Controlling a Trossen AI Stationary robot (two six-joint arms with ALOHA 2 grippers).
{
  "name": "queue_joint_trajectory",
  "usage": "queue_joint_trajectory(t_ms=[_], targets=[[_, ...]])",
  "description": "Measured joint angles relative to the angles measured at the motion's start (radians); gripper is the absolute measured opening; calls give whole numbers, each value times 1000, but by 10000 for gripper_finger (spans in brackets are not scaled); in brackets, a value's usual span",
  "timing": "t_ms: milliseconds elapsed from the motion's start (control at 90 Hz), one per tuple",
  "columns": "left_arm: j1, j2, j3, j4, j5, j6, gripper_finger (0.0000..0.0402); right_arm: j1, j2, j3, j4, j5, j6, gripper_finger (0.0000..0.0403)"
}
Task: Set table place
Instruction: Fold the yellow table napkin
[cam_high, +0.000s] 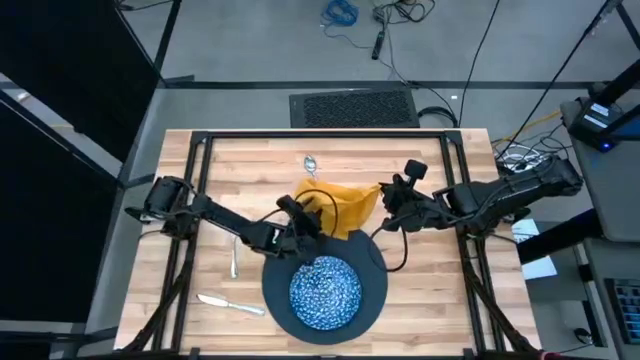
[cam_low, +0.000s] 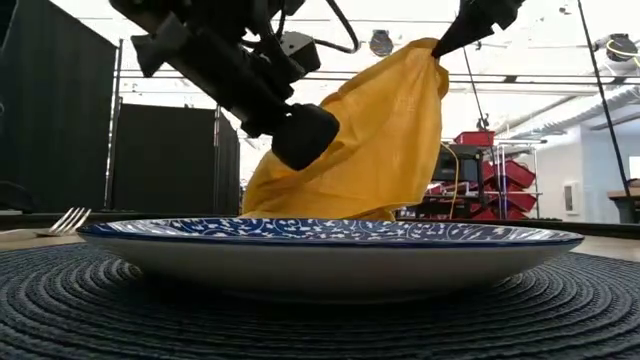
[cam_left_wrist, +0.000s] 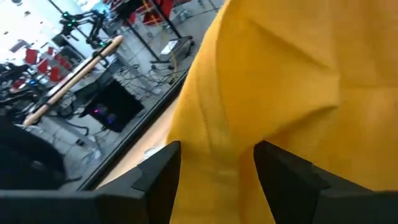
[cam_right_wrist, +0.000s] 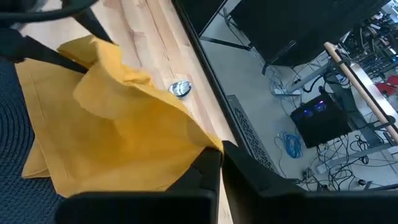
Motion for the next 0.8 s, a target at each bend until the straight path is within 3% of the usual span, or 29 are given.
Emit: queue_joint_trajectory(t_ms=[211,467,689,800], targets=[[8,0,0,-111,-29,-59,189,0,0,0,0,0,0,0],[8,0,-1,-345,-40,-300,189,0,0,0,0,0,-11,0],[8,0,-1,-400,-30,-319,189,0,0,0,11,0,-11,0],[8,0,-1,-510,-24,-417,189,0,0,0,13,0,-11,0]])
